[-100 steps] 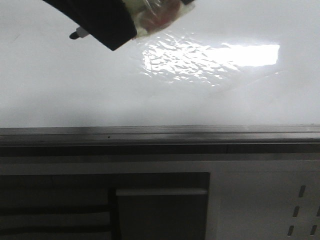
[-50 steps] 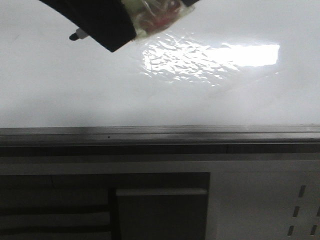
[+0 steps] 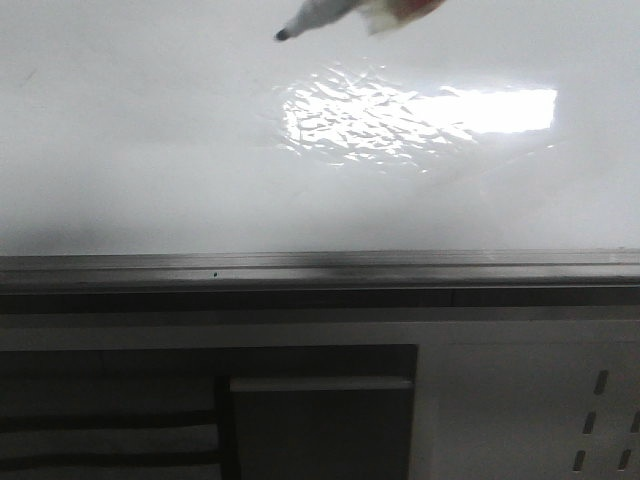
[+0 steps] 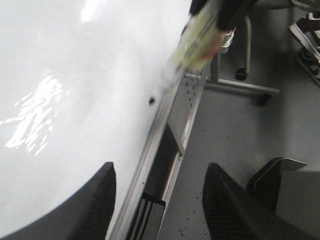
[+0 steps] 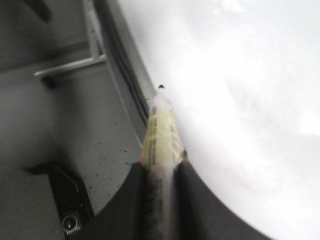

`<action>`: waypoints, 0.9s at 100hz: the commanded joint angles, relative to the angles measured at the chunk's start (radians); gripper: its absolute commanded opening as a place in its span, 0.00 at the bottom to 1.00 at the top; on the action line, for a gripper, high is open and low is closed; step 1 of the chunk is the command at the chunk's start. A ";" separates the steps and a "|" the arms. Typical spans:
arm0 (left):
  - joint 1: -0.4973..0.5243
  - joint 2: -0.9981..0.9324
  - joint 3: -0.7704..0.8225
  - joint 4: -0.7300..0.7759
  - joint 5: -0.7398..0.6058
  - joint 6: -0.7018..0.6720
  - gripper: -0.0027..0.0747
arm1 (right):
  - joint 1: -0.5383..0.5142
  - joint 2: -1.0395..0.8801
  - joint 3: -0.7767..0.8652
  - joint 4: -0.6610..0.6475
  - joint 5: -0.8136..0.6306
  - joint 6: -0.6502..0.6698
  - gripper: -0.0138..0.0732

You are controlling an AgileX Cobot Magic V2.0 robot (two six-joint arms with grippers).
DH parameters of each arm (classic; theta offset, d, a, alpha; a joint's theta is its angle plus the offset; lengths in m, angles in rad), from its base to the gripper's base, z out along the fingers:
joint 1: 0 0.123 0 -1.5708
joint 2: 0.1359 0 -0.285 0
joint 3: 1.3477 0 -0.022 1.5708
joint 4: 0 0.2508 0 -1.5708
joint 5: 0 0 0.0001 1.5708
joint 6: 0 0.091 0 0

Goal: Write number 4 on whiteboard

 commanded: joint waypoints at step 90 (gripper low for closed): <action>0.307 -0.298 0.312 -0.207 -0.276 -0.029 0.51 | -0.101 -0.058 0.159 0.053 -0.290 0.359 0.10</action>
